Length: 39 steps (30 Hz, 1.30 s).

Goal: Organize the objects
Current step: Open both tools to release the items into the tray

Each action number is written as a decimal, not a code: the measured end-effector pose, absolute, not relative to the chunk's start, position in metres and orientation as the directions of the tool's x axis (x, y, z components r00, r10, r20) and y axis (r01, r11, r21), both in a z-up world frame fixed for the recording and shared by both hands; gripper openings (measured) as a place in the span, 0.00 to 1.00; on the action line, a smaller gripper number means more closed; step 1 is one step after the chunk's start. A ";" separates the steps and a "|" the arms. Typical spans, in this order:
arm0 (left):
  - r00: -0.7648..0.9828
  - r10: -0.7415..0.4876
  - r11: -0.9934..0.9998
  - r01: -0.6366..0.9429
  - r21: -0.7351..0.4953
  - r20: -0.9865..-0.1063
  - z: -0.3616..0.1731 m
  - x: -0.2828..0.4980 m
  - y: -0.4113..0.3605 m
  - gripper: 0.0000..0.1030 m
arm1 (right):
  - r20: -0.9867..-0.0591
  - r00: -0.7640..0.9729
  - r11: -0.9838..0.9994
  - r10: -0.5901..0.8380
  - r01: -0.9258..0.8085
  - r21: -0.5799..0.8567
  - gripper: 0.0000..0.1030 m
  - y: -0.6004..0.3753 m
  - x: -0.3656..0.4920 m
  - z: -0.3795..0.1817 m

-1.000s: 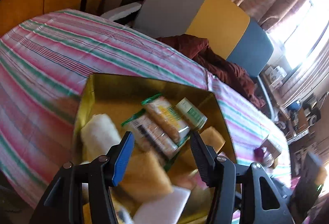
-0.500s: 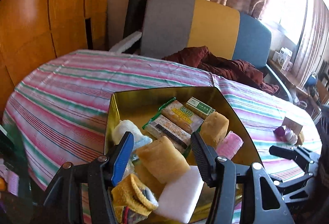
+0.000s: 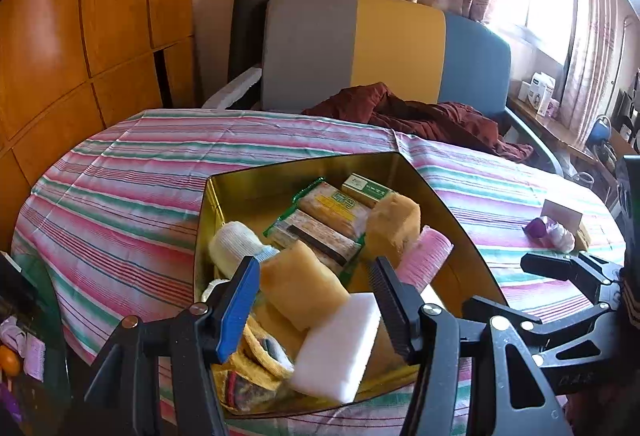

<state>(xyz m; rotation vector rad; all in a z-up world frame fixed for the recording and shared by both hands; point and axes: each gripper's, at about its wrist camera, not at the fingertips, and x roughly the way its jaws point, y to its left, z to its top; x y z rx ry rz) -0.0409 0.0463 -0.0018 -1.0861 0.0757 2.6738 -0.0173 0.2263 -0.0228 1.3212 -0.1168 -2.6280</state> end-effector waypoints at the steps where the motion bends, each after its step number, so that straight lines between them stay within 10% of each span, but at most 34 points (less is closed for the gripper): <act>1: -0.687 0.215 -0.966 -0.255 -0.047 -0.694 -0.002 -0.040 0.047 0.57 | -0.785 -0.583 -0.978 -0.209 0.139 0.157 0.99 0.227 -0.017 -0.023; 39: -0.646 0.260 -0.940 -0.338 -0.035 -0.718 -0.006 -0.026 0.073 0.57 | -0.781 -0.600 -0.983 -0.173 0.056 0.175 1.00 0.254 -0.008 -0.029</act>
